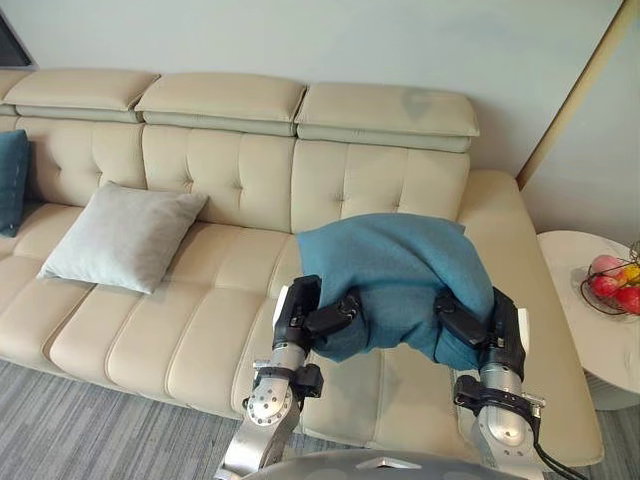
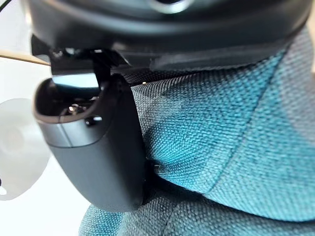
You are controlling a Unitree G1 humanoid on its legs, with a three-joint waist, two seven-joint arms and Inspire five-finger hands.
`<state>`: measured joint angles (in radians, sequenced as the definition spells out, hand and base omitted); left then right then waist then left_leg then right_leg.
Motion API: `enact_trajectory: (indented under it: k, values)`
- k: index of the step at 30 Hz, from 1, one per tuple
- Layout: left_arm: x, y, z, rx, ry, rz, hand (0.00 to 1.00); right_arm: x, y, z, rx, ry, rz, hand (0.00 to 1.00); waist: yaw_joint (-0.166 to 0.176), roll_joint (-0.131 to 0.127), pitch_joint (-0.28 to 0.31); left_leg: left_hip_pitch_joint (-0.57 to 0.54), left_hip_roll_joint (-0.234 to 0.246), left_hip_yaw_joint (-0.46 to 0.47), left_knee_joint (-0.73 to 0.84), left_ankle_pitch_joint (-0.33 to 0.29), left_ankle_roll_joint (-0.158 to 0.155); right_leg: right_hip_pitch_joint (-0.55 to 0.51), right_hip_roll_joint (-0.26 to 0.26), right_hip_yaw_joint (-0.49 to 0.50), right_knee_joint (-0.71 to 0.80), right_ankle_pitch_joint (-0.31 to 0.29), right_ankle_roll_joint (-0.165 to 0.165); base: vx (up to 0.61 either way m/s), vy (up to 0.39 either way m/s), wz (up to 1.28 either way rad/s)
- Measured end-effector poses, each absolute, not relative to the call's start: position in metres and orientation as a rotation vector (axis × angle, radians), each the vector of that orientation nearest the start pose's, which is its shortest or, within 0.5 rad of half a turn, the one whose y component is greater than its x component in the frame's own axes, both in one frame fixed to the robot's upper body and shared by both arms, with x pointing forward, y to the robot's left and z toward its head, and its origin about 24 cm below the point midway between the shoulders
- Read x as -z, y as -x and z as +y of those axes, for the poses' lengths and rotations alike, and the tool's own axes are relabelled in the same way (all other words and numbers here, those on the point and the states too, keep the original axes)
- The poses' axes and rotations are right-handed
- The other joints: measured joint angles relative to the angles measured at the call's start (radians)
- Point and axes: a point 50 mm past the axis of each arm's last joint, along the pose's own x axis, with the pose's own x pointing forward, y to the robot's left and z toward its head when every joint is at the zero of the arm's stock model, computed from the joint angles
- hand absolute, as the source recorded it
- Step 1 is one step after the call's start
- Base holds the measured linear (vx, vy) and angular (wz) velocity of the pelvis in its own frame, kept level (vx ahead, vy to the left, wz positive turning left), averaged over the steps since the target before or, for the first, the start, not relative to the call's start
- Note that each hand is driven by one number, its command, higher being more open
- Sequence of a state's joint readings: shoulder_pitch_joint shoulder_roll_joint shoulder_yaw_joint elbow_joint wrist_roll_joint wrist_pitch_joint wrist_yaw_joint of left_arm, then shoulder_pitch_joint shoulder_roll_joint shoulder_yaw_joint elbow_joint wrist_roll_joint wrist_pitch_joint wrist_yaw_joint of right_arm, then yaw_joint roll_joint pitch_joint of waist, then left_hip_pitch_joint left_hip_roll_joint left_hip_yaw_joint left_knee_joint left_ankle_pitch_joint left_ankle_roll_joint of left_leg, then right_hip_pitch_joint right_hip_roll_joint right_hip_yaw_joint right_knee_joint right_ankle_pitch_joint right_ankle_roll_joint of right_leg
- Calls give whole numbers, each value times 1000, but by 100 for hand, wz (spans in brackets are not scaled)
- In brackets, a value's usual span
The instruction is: Pick up cushions and gather them together orderly.
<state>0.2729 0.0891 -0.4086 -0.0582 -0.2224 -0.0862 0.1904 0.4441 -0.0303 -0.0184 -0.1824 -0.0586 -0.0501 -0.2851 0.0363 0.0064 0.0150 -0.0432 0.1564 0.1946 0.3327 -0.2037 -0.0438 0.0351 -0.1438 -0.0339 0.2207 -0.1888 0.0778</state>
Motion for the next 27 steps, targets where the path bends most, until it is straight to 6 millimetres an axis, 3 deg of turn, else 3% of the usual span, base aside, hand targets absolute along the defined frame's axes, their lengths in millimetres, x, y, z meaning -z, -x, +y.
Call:
enact_trajectory:
  k: [6, 9, 13, 14, 19, 22, 25, 26, 27]
  values:
    - [2, -179, 90, 123, 178, 202, 0, -2, -154, -198, 396, 167, 195, 0, -10, -11, -13, 40, -7, 12, -114, 27, -44, -21, 9, 35, -35, 34, -2, -3, 19, -21]
    - [2, -180, 91, 126, 153, 195, 0, 3, -155, -197, 395, 188, 215, 0, -13, -22, -19, 36, -18, 12, -143, 34, -49, -25, 2, 35, -74, 67, 7, -9, 75, -6]
    - [-4, -189, 91, 108, 107, 153, 0, 5, -175, -192, 386, 221, 190, 0, -12, -33, -22, -28, -34, 10, -159, 59, -36, -85, -10, 34, -97, 104, 14, -50, 60, 1]
    - [-11, -197, 91, 93, 100, 118, 0, 1, -189, -188, 379, 232, 163, 0, -9, -34, -19, -68, -36, 8, -161, 75, -29, -123, -11, 34, -102, 125, 14, -115, 45, 7]
    - [-61, -245, 85, 33, 63, -115, 0, -39, -241, -172, 395, 273, -36, 0, 17, -29, 27, -216, -36, -18, -141, 118, -23, -266, -10, 23, -59, 149, 17, -139, 12, 12]
    - [-113, -280, 79, -7, 63, -315, 0, -81, -283, -157, 394, 282, -207, 0, 23, -29, 33, -336, -35, -28, -118, 143, -24, -388, -11, 17, -23, 150, 18, -181, -38, 10]
    - [-180, -308, 51, 59, 55, -558, 0, -133, -314, -137, 347, 301, -395, 0, 29, -26, 78, -416, -37, -49, -117, 181, -25, -461, -12, 11, -11, 154, 24, -156, -45, 16]
    - [-211, -316, 39, 91, 30, -666, 100, -158, -329, -123, 321, 320, -473, 0, 29, -26, 104, -451, -41, -53, -134, 209, -25, -510, -14, 12, 4, 154, 24, -149, -47, 12]
    - [-226, -320, 34, 101, 9, -717, 100, -170, -336, -117, 316, 319, -504, 100, 28, -23, 119, -467, -43, -57, -146, 223, -26, -529, -14, 12, 5, 159, 27, -132, -39, 12]
